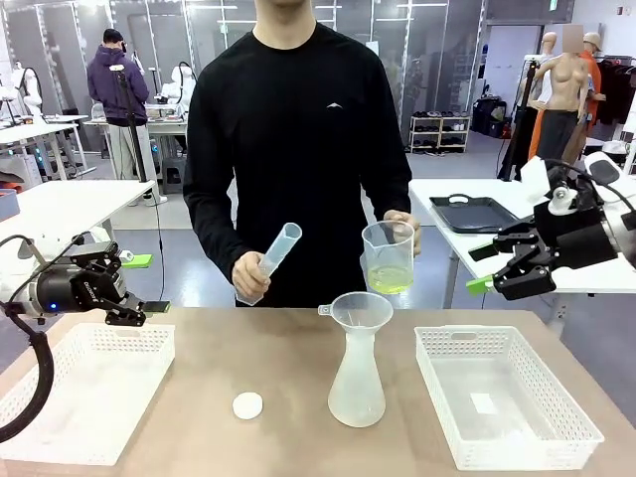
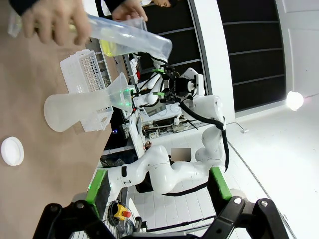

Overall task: Prepare the solutions needed for the experiment.
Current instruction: Once the solution is in the Big flask , pick up the Plastic Funnel and place it back into the right Organizing basket.

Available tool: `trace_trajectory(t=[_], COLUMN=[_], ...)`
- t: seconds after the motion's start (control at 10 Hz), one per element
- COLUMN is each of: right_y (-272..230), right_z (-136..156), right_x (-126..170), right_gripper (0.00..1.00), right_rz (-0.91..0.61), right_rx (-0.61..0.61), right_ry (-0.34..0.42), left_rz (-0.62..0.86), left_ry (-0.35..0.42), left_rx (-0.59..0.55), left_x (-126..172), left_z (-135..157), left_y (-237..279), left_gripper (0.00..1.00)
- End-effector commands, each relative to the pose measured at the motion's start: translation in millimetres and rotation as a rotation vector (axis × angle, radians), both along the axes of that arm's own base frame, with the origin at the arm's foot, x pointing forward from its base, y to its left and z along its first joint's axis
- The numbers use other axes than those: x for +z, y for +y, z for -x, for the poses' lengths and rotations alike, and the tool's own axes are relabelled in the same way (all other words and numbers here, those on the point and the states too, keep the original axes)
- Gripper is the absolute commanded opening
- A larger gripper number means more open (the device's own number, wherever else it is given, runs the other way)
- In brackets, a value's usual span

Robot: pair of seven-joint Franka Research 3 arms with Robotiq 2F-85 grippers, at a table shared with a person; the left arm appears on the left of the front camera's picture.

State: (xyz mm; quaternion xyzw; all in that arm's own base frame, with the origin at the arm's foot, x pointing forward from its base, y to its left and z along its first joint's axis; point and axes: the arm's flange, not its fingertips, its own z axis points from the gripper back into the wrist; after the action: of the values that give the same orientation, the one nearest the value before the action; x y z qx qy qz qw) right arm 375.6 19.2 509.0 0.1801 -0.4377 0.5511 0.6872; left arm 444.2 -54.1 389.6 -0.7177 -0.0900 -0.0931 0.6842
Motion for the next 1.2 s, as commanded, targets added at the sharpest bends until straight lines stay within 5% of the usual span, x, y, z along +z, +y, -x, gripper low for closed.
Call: trace_trajectory(t=[0.0,0.2,0.3,0.5,0.8,1.1], right_y=[3.0,3.4,-3.8,-23.2,-38.9,-65.8], right_z=[2.1,1.6,-31.3,-53.6,-68.2,-68.7], right_x=[8.2,6.6,-10.8,-26.3,-44.1,-58.3], right_gripper=[0.81,0.81,0.81,0.81,0.81,0.81], right_rz=[0.013,0.015,-0.021,-0.127,-0.422,-0.672], right_rx=[0.024,0.005,-0.014,-0.045,-0.073,0.033], right_ry=[-0.063,-0.023,0.203,0.332,0.664,0.930], left_rz=[0.006,0.006,0.006,0.006,0.006,0.006], left_ry=[-0.007,-0.007,-0.007,-0.007,-0.007,-0.007], left_rx=[0.001,0.001,0.001,0.001,0.001,0.001], left_x=[1.0,1.0,1.0,1.0,1.0,1.0], left_z=[0.1,0.1,0.1,0.1,0.1,0.1], left_y=[-0.9,-0.9,-0.9,-0.9,-0.9,-0.9], left_gripper=[1.00,1.00,1.00,1.00,1.00,1.00])
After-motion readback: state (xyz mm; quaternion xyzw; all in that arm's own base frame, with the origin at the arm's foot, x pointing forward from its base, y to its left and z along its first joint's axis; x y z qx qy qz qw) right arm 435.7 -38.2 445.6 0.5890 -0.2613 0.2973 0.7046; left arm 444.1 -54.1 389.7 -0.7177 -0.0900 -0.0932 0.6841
